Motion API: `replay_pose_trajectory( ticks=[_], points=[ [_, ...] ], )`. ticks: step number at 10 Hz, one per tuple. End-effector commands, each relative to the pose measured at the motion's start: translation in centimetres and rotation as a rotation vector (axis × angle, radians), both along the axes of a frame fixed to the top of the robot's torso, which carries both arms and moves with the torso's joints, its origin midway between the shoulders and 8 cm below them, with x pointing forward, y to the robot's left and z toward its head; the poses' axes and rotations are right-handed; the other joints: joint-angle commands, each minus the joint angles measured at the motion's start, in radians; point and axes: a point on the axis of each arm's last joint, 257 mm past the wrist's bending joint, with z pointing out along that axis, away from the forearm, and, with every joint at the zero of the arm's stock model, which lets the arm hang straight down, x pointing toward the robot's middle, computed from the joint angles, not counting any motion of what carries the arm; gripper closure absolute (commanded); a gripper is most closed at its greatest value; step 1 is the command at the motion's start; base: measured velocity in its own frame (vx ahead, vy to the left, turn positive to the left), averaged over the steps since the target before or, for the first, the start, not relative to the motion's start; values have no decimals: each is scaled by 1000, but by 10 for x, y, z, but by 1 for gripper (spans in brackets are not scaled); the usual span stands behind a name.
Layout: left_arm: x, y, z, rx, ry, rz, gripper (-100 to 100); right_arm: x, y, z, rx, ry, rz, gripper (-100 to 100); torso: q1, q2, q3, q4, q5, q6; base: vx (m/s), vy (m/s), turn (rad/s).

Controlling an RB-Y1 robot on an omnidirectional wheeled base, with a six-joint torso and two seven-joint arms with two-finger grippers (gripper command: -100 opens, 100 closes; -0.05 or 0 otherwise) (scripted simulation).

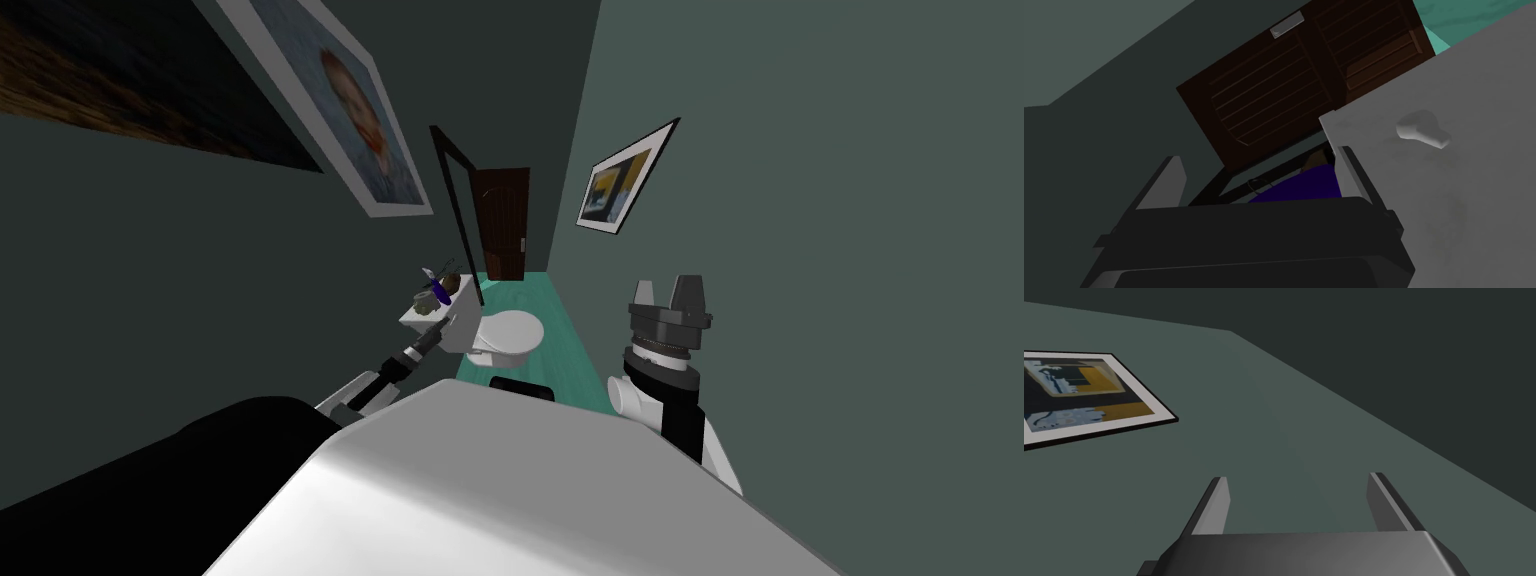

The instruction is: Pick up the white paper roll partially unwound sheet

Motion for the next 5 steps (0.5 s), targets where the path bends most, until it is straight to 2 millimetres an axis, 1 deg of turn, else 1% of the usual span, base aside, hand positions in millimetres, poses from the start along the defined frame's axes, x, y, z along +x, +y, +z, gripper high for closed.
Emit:
replay_pose_trajectory(
  ticks=[1,2,3,4,5],
  points=[
    [-11,22,-20,21,76,14,-100,0,0,0,0,0,0,0,0,0,0,0,0,0,1,-120,-67],
    [-10,23,-18,38,81,1,-100,0,0,0,0,0,0,0,-1,0,0,0,0,0,3,-92,-39],
    [-21,42,-34,51,141,18,-100,0,0,0,0,0,0,0,0,0,0,0,0,0,20,-100,-92],
    [-20,45,-33,68,148,8,-100,0,0,0,0,0,0,0,0,-1,-1,0,0,0,10,-83,-31],
    [-32,64,-47,83,206,25,-100,0,0,0,0,0,0,0,1,-1,0,0,0,0,6,-108,-67]
  ],
)
